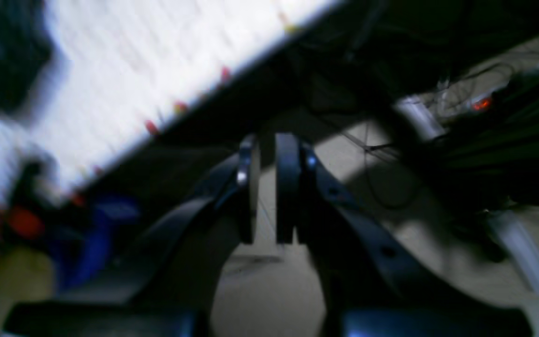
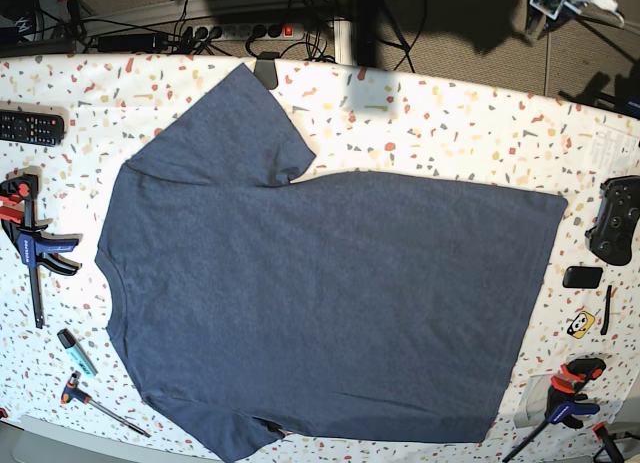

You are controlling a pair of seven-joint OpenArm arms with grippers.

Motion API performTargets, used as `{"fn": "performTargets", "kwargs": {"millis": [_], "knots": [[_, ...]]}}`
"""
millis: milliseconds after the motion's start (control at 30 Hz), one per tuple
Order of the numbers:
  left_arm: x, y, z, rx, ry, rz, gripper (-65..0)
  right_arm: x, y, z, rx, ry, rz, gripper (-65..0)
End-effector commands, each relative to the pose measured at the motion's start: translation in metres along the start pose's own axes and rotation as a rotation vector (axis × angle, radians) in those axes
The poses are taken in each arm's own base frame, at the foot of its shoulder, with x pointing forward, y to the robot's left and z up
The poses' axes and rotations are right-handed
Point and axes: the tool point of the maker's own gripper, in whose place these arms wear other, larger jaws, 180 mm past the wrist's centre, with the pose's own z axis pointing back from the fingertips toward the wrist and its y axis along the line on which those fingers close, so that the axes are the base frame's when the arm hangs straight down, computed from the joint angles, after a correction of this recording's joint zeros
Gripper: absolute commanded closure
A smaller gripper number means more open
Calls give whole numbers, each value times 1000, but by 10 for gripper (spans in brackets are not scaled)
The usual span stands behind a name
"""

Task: Fold the T-shirt properly
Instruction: 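Move both grippers down to the shirt's shoulder corners and grasp them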

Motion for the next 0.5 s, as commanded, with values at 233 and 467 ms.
{"fn": "performTargets", "kwargs": {"millis": [233, 467], "knots": [[91, 40, 8, 23, -241, -291, -91, 82, -47, 25, -153, -163, 171, 0], [126, 62, -19, 17, -330, -529, -196, 121, -63, 33, -243, -248, 348, -59]]}}
